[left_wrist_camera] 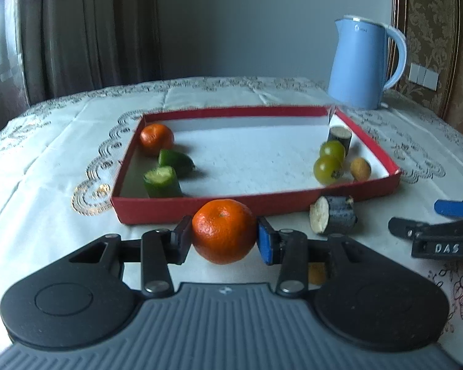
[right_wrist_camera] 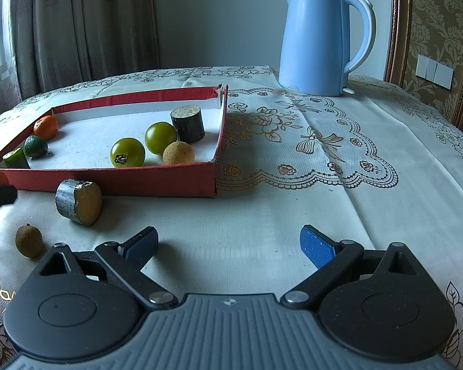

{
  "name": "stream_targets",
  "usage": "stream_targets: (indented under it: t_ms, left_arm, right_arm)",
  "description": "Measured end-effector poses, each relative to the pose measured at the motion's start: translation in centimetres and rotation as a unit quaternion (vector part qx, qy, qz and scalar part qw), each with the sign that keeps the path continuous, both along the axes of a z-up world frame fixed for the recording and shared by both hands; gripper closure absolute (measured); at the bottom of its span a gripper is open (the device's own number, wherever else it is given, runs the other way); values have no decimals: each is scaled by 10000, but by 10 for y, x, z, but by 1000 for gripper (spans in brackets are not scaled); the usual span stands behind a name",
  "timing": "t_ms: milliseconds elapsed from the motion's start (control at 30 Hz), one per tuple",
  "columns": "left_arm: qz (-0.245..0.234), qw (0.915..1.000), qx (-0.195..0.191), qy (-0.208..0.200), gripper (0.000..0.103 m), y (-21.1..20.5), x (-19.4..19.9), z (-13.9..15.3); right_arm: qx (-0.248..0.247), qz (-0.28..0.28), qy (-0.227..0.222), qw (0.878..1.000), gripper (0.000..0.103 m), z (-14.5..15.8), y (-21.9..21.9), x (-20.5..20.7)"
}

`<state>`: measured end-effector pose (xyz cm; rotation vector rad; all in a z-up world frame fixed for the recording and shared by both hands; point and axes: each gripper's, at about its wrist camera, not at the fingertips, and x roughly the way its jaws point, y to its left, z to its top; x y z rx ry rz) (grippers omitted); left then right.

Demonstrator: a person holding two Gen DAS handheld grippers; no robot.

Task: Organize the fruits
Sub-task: 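Carry the tangerine with the left gripper into the tray and open, then withdraw the left gripper and move the right gripper to the dark eggplant slice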

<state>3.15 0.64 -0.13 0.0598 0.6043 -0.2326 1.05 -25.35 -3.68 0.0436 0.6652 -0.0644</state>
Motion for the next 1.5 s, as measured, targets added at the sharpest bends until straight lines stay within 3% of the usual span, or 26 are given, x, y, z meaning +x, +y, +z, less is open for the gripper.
stream_targets:
  t_ms: [300, 767, 1133, 1167, 1233, 1267, 1433, 1500]
  left_arm:
    - [11, 9999, -11, -129, 63, -8, 40, 18]
    - [297, 9994, 113, 114, 63, -19, 122, 2]
    - [531, 9979, 297, 202, 62, -22, 145, -11]
    - [550, 9978, 327, 164, 61, -22, 144, -11]
    - [579, 9976, 380, 82, 43, -23, 141, -10]
    - [626, 9974, 363, 24, 29, -22, 139, -8]
    - [694, 9961, 377, -384, 22, -13, 112, 10]
    - [696, 9958, 267, -533, 14, -6, 92, 18]
  right_arm:
    - [1, -1, 0, 10000, 4, 0, 0, 0]
    - [3, -2, -1, 10000, 4, 0, 0, 0]
    - [4, -2, -1, 10000, 3, -1, 0, 0]
    - [4, -2, -1, 10000, 3, -1, 0, 0]
    - [5, -2, -1, 10000, 3, -1, 0, 0]
    - [5, -2, -1, 10000, 3, -1, 0, 0]
    - [5, -2, -1, 10000, 3, -1, 0, 0]
    - [5, -2, -1, 10000, 3, -1, 0, 0]
